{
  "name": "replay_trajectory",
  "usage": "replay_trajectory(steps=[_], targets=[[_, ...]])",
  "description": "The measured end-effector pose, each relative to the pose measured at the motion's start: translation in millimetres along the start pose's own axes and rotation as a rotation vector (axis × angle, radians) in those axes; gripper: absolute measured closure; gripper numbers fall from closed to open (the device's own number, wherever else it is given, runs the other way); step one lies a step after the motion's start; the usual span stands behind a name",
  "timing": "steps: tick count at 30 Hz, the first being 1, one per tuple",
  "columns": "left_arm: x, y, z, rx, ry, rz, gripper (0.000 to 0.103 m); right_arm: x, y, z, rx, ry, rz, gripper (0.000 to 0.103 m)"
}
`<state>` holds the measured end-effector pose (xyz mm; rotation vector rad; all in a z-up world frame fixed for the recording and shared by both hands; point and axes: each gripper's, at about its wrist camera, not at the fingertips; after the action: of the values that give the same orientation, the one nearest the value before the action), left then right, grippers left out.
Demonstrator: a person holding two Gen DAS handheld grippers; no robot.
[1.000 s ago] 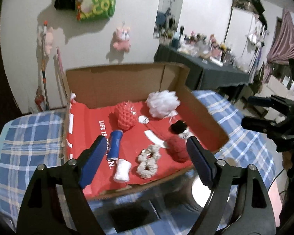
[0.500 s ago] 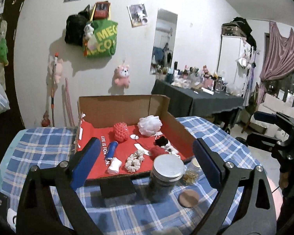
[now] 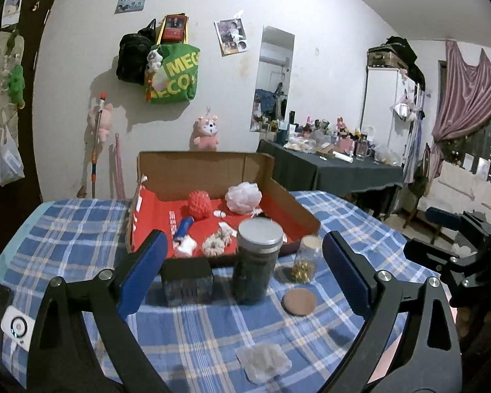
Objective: Organize soft objects
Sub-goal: 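Withdraw both tools from the box back over the table, then grasp the white tissue with the left tool while the right tool grasps the tan round sponge pad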
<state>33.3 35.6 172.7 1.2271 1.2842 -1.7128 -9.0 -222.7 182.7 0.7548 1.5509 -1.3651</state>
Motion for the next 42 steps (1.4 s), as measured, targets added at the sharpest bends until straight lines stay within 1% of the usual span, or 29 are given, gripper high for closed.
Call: replay_trajectory(steps=[3,9,14,21,25,31,36,42], targets=[[15.0,-0.3,2.8,-0.010,-0.003,-0.017,0.006,16.0,-0.2,1.5,0.026,0.019,-0.001,0.000],[48.4,7.8,6.9,-0.029,-0.001,-0.071,0.006,46.7,5.9,2.7,0.042,0.045,-0.019,0.000],[72.1,21.3,8.7,-0.032,-0.004,-0.133,0.006,72.3,21.1,-0.3,0.043,0.045,-0.061,0.000],[101.3,41.2,7.9,-0.023,-0.025,-0.232,0.006,95.7,45.8,2.5,0.025,0.081,-0.137,0.000],[111.0,49.3,7.1,-0.013,-0.039,-0.271,0.006,102.7,54.3,4.9,0.012,0.099,-0.162,0.000],[118.0,56.2,7.7,-0.015,-0.045,-0.304,0.006,109.1,64.6,10.0,0.009,0.112,-0.192,0.000],[124.2,57.8,6.1,0.001,-0.068,-0.355,0.006,110.1,67.4,13.3,0.012,0.119,-0.200,0.000],[134.4,61.9,9.7,0.011,-0.042,-0.414,0.006,112.2,72.4,17.8,0.009,0.135,-0.214,0.000]])
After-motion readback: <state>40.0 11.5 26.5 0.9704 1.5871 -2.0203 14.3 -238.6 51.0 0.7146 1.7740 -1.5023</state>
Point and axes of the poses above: each gripper's, at about its wrist camera, not at the fingertips, and y roughly the way its jaws point, z to its right, x to its underside, and after that the axes turned 2 degrees about y, right-handed
